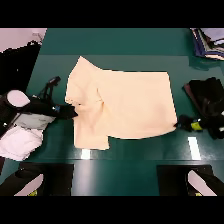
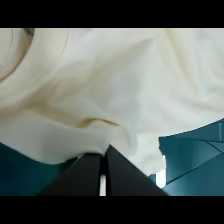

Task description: Fold the shirts.

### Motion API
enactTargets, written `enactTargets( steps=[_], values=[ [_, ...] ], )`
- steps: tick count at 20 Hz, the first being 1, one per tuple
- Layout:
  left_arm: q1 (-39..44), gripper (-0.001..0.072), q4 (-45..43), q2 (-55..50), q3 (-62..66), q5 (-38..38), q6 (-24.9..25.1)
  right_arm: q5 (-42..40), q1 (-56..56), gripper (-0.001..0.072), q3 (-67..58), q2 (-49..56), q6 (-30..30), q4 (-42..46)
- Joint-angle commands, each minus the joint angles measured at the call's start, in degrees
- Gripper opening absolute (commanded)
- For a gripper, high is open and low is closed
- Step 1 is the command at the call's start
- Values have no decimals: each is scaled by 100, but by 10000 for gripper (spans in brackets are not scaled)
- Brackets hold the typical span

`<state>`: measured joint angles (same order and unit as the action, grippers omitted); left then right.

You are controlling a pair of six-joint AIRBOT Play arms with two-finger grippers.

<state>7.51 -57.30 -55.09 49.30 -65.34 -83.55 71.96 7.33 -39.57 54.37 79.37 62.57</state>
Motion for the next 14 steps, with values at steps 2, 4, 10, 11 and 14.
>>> enactTargets(
  steps=[2, 4, 10, 11, 14],
  values=[
    [-4, 23, -275, 7, 2087, -605, 0, -267, -245, 15, -1834, -778, 133, 2],
    [-4, 24, -498, 7, 3536, -809, 0, -485, -162, 15, -3003, -988, 160, -2],
    [-4, 24, -809, 7, 7532, -1078, -197, -525, 428, 15, -6192, -999, 151, 15],
    [-4, 24, -807, 55, 7928, -953, -267, -446, 586, 15, -6601, -999, 151, 17],
    [-4, 23, -778, 529, 8100, -72, -511, -7, 1176, 15, -7497, -997, 109, 70]
  ],
)
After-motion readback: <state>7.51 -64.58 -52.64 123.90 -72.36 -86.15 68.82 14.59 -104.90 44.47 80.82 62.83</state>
